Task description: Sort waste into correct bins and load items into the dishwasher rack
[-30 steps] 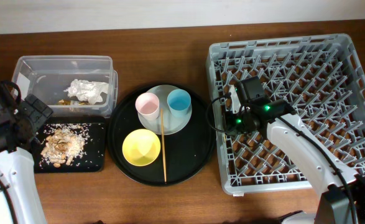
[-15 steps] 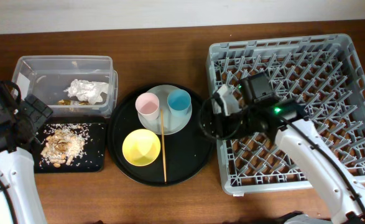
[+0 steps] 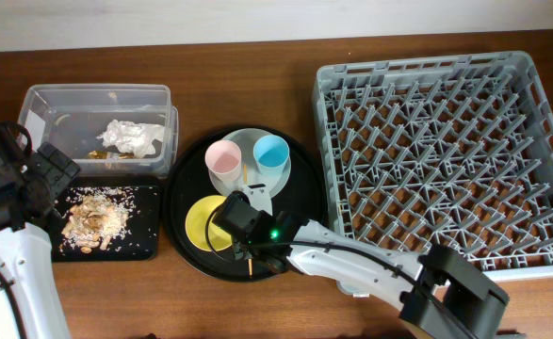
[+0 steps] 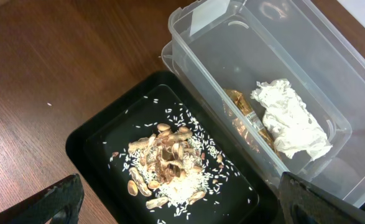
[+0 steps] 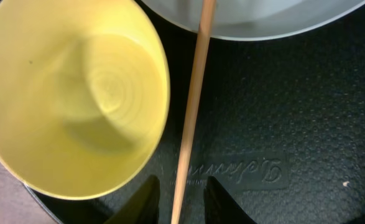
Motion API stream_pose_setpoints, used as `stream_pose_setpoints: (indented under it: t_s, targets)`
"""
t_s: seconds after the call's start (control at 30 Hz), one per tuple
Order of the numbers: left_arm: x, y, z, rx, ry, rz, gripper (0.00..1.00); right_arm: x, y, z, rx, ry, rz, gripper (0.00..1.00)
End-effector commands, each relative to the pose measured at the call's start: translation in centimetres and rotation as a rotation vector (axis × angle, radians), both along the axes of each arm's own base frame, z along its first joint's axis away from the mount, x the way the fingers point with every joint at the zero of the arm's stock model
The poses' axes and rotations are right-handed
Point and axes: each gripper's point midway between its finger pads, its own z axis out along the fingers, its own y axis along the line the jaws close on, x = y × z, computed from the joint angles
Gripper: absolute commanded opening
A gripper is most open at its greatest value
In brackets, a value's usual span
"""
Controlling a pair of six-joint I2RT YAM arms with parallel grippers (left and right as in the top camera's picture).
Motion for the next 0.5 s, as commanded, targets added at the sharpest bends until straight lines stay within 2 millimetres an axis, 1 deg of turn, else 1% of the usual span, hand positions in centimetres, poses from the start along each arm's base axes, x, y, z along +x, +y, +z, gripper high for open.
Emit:
stream_pose_setpoints:
  t_s: [0.0, 0.07, 0.17, 0.2, 0.27, 0.3, 0.37, 0.47]
  targets:
    - [-0.1, 0.1, 0.0, 0.002, 0.002, -0.001, 0.99, 1.2, 0.0, -0.3, -0.024, -0.052, -0.032, 0.23]
    - [-0.1, 0.1, 0.0, 0.002, 0.003, -0.001, 0.99, 1.3, 0.6, -0.9, -0.012, -0.049, -0.028, 0.19]
    - [-0.1, 0.1, 0.0, 0.002, 0.003, -0.001, 0.99, 0.9, 1.9, -0.9, 0.045, -0.020, -0.003, 0.20]
    - [-0.1, 0.1, 0.0, 0.002, 0.003, -0.001, 0.99, 0.8, 2.0, -0.8, 0.051, -0.018, 0.000, 0.19]
    - [-0.1, 0.1, 0.0, 0.002, 0.002, -0.001, 0.99, 1.0, 1.8, -0.8, 0.043, -0.027, 0.001, 0.20]
    - [-0.1, 0.1, 0.0, 0.002, 0.003, -0.001, 0.99, 1.1, 1.7, -0.8, 0.037, -0.034, -0.002, 0.22]
    - [-0.1, 0.1, 0.0, 0.002, 0.003, -0.001, 0.99, 1.5, 0.8, -1.0, -0.004, -0.057, -0.022, 0.23]
    - [-0.1, 0.1, 0.0, 0.002, 0.002, -0.001, 0.99, 1.4, 0.7, -1.5, -0.016, -0.051, -0.022, 0.23]
